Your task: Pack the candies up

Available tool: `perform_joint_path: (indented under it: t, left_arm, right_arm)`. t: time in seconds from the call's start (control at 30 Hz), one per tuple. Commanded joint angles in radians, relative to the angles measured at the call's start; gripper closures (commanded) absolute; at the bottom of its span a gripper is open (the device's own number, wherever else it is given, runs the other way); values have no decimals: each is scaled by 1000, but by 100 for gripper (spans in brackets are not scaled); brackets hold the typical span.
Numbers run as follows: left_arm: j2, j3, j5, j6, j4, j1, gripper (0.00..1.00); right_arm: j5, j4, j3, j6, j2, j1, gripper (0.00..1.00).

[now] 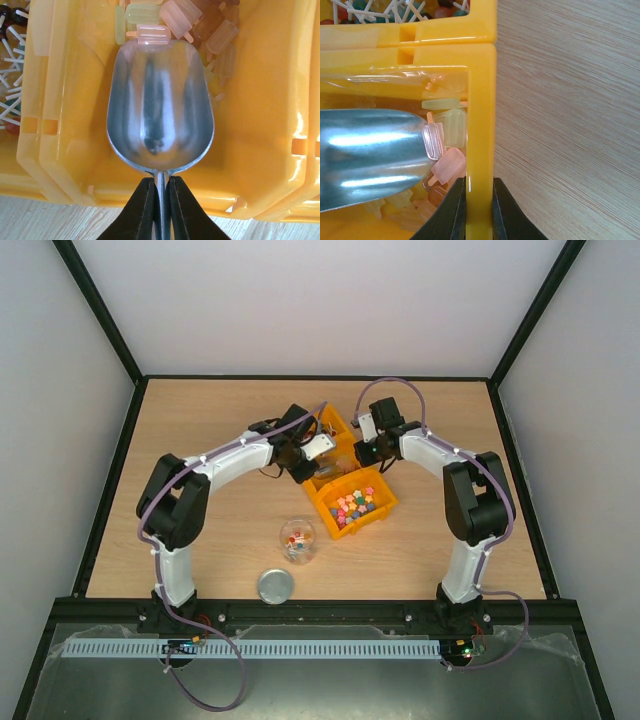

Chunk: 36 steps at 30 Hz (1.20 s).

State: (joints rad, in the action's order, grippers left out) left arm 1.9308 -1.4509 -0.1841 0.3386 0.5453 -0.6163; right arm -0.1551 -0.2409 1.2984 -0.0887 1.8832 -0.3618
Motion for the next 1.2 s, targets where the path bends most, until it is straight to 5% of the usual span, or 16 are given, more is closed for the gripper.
perform_joint_path:
  t: [0.0, 0.27, 0.67, 0.9, 1.17]
  left_arm:
    - [39, 34, -39, 59, -79, -14, 98]
    - [20, 68, -15, 126, -116, -43, 98]
    - [-49, 144, -212, 184, -174, -59, 98]
    - [34, 38, -202, 113, -77, -13, 98]
    - [-9, 221, -281, -3, -333, 13, 98]
  right_arm:
    - [-127, 21, -20, -40, -47, -44, 99]
    - [-123, 15, -9, -37, -37, -43, 99]
    - [-112, 14, -8, -36, -33, -43, 99]
    - [-94, 17, -10, -34, -30, -44, 99]
    - [-85, 8, -1, -27, -25, -43, 99]
